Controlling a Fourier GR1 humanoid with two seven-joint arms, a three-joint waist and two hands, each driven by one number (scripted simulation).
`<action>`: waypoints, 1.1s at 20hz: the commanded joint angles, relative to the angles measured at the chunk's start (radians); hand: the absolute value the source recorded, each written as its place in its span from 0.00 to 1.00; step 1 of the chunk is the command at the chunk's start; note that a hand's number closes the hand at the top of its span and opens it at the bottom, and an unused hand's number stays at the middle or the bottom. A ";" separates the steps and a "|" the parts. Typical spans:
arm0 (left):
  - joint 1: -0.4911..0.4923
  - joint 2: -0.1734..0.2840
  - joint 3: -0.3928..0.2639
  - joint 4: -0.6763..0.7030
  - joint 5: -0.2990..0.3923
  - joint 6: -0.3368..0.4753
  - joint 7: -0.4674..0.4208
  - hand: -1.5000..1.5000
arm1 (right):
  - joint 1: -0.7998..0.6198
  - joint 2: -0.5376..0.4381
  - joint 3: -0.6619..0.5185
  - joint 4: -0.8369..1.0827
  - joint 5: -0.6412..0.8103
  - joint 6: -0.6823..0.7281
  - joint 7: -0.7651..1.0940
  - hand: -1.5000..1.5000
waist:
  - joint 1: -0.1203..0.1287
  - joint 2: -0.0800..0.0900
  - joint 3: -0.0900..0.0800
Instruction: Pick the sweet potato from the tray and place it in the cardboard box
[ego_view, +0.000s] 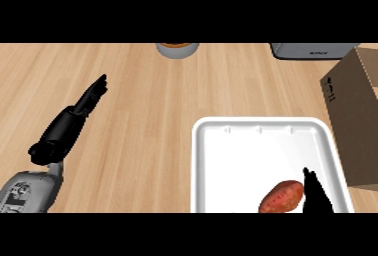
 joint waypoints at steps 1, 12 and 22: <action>0.018 0.005 0.057 -0.013 0.010 -0.045 0.000 0.50 | 0.004 0.001 -0.015 0.062 -0.025 -0.029 -0.048 0.00 | 0.001 0.000 0.000; -0.040 -0.025 0.070 0.026 -0.025 -0.081 0.008 0.50 | -0.069 0.008 0.015 0.209 0.091 -0.158 -0.184 1.00 | 0.002 0.000 0.000; -0.046 -0.087 0.005 -0.007 -0.067 -0.070 0.017 0.50 | -0.549 -0.068 -0.237 0.443 -0.009 0.096 -0.141 1.00 | 0.081 0.022 0.001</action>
